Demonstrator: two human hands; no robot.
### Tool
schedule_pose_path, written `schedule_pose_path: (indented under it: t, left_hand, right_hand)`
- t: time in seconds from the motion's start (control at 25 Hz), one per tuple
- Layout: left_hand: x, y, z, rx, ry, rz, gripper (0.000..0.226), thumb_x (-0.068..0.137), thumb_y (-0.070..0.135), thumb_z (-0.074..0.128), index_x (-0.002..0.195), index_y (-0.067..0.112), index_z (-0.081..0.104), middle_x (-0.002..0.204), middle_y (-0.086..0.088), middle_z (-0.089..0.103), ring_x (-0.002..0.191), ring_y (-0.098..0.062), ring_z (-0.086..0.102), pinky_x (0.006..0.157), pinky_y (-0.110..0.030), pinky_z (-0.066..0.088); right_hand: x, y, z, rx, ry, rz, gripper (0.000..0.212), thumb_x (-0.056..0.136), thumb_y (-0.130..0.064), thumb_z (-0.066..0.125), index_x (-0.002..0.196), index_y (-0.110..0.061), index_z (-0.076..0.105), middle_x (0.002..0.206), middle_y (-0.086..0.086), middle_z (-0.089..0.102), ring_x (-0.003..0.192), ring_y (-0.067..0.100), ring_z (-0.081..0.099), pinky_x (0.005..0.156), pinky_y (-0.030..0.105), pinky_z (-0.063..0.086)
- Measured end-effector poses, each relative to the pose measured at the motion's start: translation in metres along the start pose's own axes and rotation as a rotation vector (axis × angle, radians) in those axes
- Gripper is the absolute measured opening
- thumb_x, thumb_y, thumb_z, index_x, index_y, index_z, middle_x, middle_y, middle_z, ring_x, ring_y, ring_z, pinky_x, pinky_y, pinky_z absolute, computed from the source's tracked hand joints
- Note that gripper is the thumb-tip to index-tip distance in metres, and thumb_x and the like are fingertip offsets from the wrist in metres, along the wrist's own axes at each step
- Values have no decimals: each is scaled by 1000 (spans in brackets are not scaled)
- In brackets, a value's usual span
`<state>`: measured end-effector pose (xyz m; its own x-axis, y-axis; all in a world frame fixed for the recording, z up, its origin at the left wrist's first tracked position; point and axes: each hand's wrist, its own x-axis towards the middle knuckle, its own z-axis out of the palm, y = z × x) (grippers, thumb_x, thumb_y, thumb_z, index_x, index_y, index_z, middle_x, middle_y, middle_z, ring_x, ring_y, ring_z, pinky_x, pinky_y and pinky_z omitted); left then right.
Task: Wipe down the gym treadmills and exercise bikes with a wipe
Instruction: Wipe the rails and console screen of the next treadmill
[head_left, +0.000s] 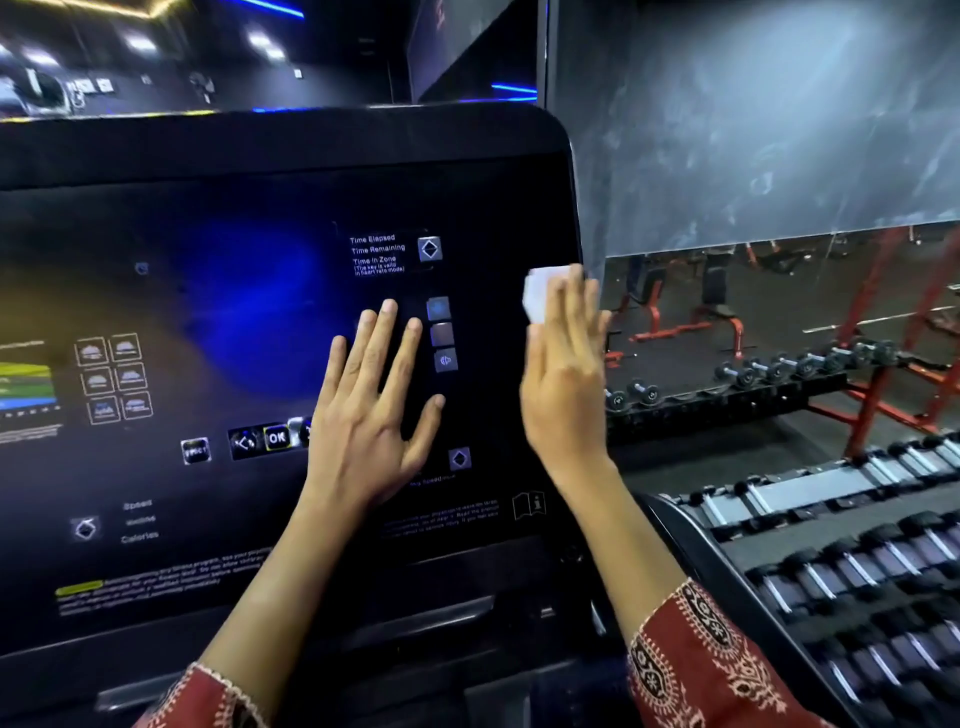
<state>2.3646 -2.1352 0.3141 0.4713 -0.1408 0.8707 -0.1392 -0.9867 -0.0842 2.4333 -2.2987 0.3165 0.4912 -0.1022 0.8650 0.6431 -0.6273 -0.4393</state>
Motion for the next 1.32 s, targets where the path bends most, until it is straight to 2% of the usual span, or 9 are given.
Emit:
schedule_pose_path:
  t: [0.16,0.32,0.48,0.64,0.8,0.96,1.12,1.24,1.32]
  left_hand:
    - [8,-7,-3,-9,14,-18,62,92,39,44,144,5,38,153,-17,28,143,-28,22,117,-37,11]
    - [12,-25,-12,30,40,-71,62,91,40,44,143,6,40,152,-17,29,142,-28,24,116,-39,13]
    - [8,-39,-19,30,37,-72,61,91,39,44,143,6,40,153,-17,28,142,-27,23,117,-36,11]
    - [-4,-58,-32,49,39,-105,62,91,40,44,143,6,40,152,-17,28,142,-28,24,117,-37,11]
    - [2,-74,-39,50,39,-114,62,91,40,43,143,6,40,152,-17,28,142,-28,23,117,-35,10]
    - [20,-86,-41,40,43,-116,63,91,41,42,144,6,39,153,-16,28,142,-27,23,117,-36,10]
    - [33,-92,-40,41,46,-88,64,90,42,43,143,7,39,153,-15,28,143,-27,23,117,-35,9]
    - [44,-97,-41,38,60,-78,63,91,41,42,143,6,40,152,-16,29,142,-29,25,117,-35,10]
    - [53,-98,-40,40,64,-62,63,90,41,42,143,5,41,152,-17,29,141,-29,25,116,-37,11]
  right_hand:
    - [3,-9,10,-109,-90,-384,45,100,-18,38,141,2,40,149,20,36,141,31,29,118,43,15]
    - [19,-16,18,-69,66,-101,46,99,-14,38,141,6,37,149,25,33,142,33,23,118,46,12]
    - [-8,-49,41,-36,-97,-522,43,98,-11,41,136,8,44,144,23,42,137,34,36,115,45,26]
    - [-26,-47,39,9,17,-194,42,98,-9,41,138,6,41,146,23,38,141,33,28,118,46,20]
    - [-33,-74,55,-46,-89,-500,41,100,-10,38,137,4,47,145,19,42,139,31,34,117,43,21]
    - [33,-80,60,12,22,-141,44,99,-10,39,141,3,40,148,19,37,141,33,26,118,46,15]
    - [40,-89,68,-70,-6,-406,43,98,-14,38,137,1,46,145,18,43,137,34,36,115,43,18]
    - [64,-80,64,-6,55,-121,45,100,-16,36,142,0,40,150,18,35,142,32,24,118,45,12]
    - [67,-92,67,9,42,-157,46,100,-15,36,142,3,36,151,20,33,142,32,22,119,42,10]
